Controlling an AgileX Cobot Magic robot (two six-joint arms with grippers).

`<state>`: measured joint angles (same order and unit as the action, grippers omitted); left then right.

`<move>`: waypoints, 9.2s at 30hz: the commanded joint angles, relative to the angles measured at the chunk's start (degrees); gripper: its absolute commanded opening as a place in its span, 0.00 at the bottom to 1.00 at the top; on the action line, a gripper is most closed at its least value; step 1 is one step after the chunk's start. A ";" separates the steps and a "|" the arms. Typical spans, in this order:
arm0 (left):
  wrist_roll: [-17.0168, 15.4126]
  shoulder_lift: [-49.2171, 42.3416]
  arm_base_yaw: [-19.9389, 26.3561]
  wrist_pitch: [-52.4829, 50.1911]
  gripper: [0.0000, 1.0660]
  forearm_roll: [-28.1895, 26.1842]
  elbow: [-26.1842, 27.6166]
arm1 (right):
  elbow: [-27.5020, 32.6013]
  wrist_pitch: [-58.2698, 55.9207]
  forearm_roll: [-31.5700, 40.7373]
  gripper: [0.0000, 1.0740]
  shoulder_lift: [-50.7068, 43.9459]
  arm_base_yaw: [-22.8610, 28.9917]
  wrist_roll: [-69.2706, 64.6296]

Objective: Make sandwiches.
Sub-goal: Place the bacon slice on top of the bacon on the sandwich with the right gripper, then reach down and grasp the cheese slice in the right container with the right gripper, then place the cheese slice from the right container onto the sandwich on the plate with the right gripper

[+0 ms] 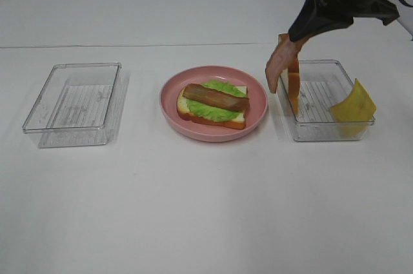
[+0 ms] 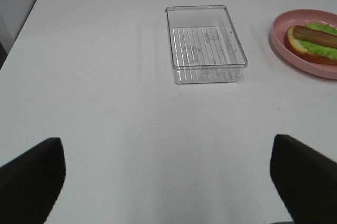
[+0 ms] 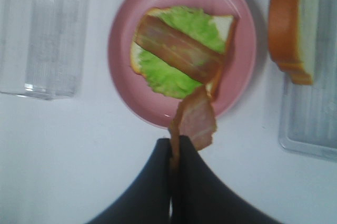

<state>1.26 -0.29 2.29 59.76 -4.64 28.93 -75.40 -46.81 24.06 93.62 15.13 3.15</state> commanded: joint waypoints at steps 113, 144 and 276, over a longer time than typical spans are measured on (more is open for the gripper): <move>-0.46 -1.20 -0.11 -0.57 0.92 -0.34 -0.34 | -25.15 3.72 -29.05 0.81 30.77 17.88 -7.33; -0.52 -1.20 -0.11 -0.57 0.92 -0.34 -0.34 | -30.08 -26.53 -26.99 0.92 13.58 3.32 -14.04; -0.52 -1.20 -0.11 -0.57 0.92 -0.34 -0.34 | -10.37 8.82 -11.63 0.00 8.08 11.29 -12.78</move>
<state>1.26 -0.29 2.29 59.76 -4.64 28.93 -85.89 -39.59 11.57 101.24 25.95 -10.03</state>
